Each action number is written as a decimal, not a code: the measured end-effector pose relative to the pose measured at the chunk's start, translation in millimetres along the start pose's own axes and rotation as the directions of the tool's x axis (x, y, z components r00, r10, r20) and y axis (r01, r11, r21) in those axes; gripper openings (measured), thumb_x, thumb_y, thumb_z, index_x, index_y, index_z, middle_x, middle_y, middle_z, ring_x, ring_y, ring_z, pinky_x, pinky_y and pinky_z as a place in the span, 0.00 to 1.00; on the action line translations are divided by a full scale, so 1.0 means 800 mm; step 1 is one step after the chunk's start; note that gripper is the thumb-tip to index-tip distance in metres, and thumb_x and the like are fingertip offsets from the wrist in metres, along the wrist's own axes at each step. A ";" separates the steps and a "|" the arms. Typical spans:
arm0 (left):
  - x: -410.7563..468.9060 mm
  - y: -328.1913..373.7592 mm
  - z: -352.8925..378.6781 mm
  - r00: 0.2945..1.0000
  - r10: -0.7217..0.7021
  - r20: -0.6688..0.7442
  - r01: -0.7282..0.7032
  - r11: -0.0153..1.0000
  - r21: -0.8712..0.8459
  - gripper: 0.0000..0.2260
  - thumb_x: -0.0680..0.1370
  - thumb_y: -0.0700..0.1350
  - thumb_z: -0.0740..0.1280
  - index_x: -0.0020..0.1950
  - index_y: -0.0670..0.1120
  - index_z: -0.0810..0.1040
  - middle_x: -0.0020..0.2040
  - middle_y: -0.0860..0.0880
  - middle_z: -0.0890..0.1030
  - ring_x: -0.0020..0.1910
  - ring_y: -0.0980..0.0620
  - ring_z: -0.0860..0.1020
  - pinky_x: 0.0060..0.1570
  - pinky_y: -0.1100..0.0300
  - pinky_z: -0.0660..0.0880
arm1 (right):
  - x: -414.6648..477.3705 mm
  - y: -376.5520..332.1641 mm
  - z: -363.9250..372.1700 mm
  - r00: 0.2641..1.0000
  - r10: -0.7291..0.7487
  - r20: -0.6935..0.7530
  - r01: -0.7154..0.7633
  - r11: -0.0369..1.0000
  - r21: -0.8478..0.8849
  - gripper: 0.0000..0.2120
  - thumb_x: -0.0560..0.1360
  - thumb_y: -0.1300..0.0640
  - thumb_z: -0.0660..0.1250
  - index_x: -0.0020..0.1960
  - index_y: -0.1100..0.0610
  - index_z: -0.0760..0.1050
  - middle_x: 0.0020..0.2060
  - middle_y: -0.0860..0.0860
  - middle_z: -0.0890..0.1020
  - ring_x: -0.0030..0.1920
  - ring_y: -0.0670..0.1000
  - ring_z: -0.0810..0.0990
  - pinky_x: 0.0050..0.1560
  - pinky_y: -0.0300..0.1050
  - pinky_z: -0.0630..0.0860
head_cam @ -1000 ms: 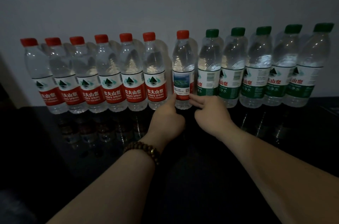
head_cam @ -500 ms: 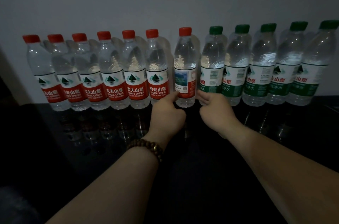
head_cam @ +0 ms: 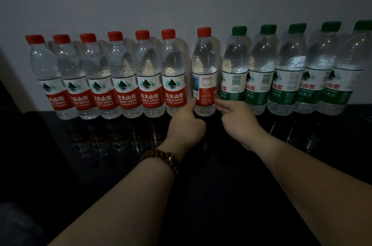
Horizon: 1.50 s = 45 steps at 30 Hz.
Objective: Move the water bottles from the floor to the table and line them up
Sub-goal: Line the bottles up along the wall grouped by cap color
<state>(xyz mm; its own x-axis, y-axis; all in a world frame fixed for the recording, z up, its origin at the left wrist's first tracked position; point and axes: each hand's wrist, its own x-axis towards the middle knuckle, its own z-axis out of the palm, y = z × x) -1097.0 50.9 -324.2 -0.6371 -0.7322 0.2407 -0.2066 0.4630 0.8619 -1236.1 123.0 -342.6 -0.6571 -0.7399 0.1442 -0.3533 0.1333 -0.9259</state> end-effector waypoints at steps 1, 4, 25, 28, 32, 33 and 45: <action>-0.001 0.000 0.000 1.000 0.008 -0.001 -0.008 1.000 0.001 0.35 0.71 0.31 0.65 0.76 0.54 0.70 0.63 0.55 0.79 0.60 0.56 0.73 0.63 0.52 0.76 | 0.000 0.001 -0.001 1.000 0.013 -0.023 -0.012 0.999 0.038 0.34 0.71 0.75 0.59 0.72 0.51 0.76 0.64 0.46 0.82 0.67 0.46 0.78 0.69 0.53 0.76; -0.001 -0.002 -0.001 0.997 0.002 -0.083 -0.006 0.999 -0.052 0.32 0.71 0.30 0.65 0.73 0.52 0.75 0.48 0.67 0.75 0.52 0.59 0.77 0.57 0.54 0.80 | 0.000 0.001 0.000 0.999 0.000 -0.048 0.002 0.999 0.051 0.34 0.70 0.74 0.59 0.72 0.52 0.76 0.61 0.44 0.84 0.64 0.45 0.79 0.68 0.50 0.76; -0.005 0.003 0.001 1.000 -0.013 -0.002 0.013 1.000 0.005 0.37 0.70 0.31 0.64 0.77 0.54 0.69 0.63 0.52 0.81 0.57 0.47 0.81 0.55 0.49 0.82 | -0.006 -0.007 -0.004 0.996 0.015 -0.086 -0.006 0.994 0.111 0.33 0.72 0.75 0.58 0.72 0.54 0.76 0.63 0.48 0.83 0.63 0.46 0.80 0.65 0.50 0.78; -0.004 0.000 0.001 0.997 -0.021 -0.068 0.018 0.999 -0.036 0.33 0.70 0.31 0.65 0.73 0.53 0.75 0.56 0.60 0.81 0.55 0.50 0.82 0.52 0.51 0.83 | -0.007 -0.008 -0.002 0.996 -0.018 -0.090 0.024 0.997 0.076 0.34 0.71 0.76 0.59 0.74 0.54 0.74 0.66 0.48 0.81 0.65 0.44 0.78 0.69 0.47 0.74; -0.003 0.002 0.003 1.000 -0.011 0.006 0.011 1.000 0.022 0.36 0.70 0.32 0.65 0.77 0.52 0.70 0.63 0.50 0.81 0.56 0.48 0.82 0.54 0.49 0.82 | -0.004 -0.006 -0.002 0.998 0.025 -0.063 -0.018 0.994 0.106 0.34 0.71 0.76 0.58 0.73 0.55 0.75 0.66 0.50 0.82 0.67 0.49 0.79 0.68 0.53 0.76; -0.003 0.001 0.003 1.000 0.001 0.009 -0.001 1.000 0.029 0.35 0.70 0.33 0.64 0.76 0.53 0.71 0.59 0.52 0.82 0.53 0.49 0.82 0.53 0.49 0.82 | -0.004 -0.006 -0.003 0.996 0.035 -0.077 -0.025 0.992 0.123 0.33 0.71 0.76 0.58 0.72 0.56 0.76 0.63 0.49 0.83 0.65 0.49 0.80 0.66 0.53 0.78; -0.001 -0.002 0.003 1.000 0.003 -0.012 -0.003 1.000 -0.012 0.34 0.68 0.33 0.63 0.73 0.54 0.74 0.51 0.60 0.79 0.47 0.59 0.79 0.40 0.64 0.78 | -0.007 -0.007 -0.002 0.994 0.031 -0.109 -0.023 0.997 0.078 0.32 0.71 0.75 0.59 0.70 0.55 0.78 0.61 0.48 0.84 0.64 0.48 0.80 0.67 0.53 0.78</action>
<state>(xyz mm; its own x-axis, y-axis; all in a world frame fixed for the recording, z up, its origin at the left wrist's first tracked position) -1098.2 52.0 -327.0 -0.6290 -0.7365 0.2488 -0.1952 0.4594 0.8665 -1231.7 127.6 -337.4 -0.7366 -0.6589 0.1526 -0.2856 0.0986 -0.9533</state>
